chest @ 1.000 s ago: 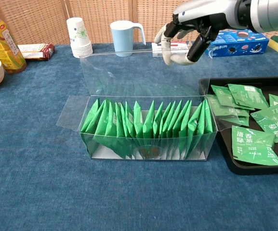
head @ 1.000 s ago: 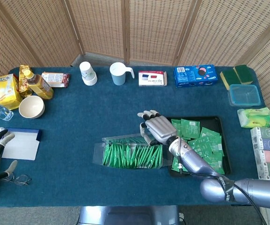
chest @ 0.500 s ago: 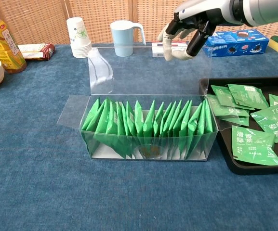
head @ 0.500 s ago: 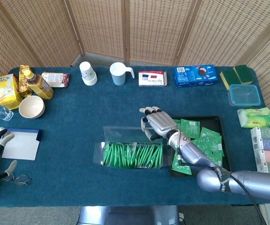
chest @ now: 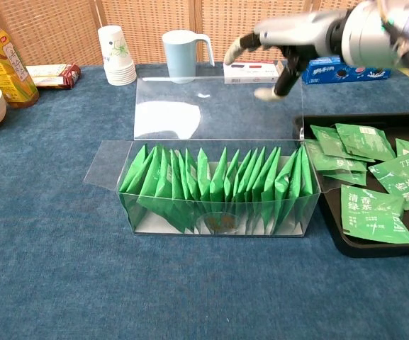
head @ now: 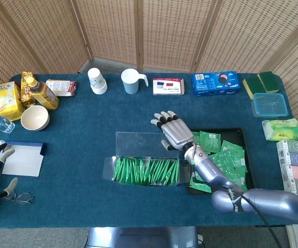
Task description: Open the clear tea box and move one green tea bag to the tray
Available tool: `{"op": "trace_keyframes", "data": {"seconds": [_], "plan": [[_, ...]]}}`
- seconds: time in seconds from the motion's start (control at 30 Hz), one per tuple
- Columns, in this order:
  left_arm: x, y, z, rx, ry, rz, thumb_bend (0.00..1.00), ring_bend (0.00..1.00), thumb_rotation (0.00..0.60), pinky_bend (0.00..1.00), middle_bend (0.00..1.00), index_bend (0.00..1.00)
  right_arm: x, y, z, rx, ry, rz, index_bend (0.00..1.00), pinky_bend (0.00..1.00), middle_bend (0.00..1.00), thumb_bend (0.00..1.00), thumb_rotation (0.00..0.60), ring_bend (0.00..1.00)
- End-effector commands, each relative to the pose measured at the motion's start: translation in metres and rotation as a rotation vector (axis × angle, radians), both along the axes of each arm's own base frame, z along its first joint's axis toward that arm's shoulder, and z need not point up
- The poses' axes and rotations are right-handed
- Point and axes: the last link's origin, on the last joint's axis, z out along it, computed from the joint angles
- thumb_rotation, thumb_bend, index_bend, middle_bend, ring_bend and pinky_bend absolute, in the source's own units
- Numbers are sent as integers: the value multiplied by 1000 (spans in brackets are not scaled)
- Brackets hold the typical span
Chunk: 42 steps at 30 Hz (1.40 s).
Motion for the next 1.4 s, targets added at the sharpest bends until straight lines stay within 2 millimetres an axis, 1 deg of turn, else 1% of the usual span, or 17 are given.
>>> {"op": "trace_keyframes", "data": {"seconds": [0.03, 0.17, 0.33, 0.43, 0.57, 0.67, 0.77, 0.93, 1.4], "plan": [[0, -1, 0, 0, -1, 1, 290, 3, 600, 263, 76, 144, -10, 1, -10, -27, 57, 41, 118, 0, 0, 377, 600, 0], [-1, -2, 1, 2, -2, 0, 290, 3, 600, 263, 76, 144, -11, 4, -12, -39, 44, 67, 125, 0, 2, 279, 600, 0], [0, -2, 1, 5, -1, -4, 290, 1, 600, 263, 76, 144, -1, 12, 4, -36, -71, 117, 191, 0, 37, 185, 600, 0], [1, -2, 0, 1, -5, -10, 290, 1, 600, 263, 76, 144, 5, 23, 11, 16, -136, 166, 248, 0, 56, 145, 600, 0], [2, -2, -1, -2, -8, -17, 290, 0, 600, 263, 76, 144, 2, 32, 14, 82, -141, 214, 308, 0, 67, 122, 600, 0], [3, -2, -1, 1, -9, -21, 290, 0, 600, 263, 76, 144, -2, 44, 10, 136, -109, 275, 336, 0, 74, 91, 600, 0], [3, -2, 0, 0, -9, -23, 290, 0, 600, 263, 76, 144, -2, 50, 7, 161, -86, 327, 357, 0, 84, 65, 600, 0], [2, -4, 0, -1, -14, -18, 290, 0, 600, 263, 73, 144, -1, 54, 0, 179, -31, 396, 374, 0, 98, 40, 600, 0], [0, -4, -2, -14, -20, -16, 290, 0, 600, 263, 68, 144, 4, 61, -18, 195, 59, 465, 381, 0, 98, 23, 600, 0]]}}
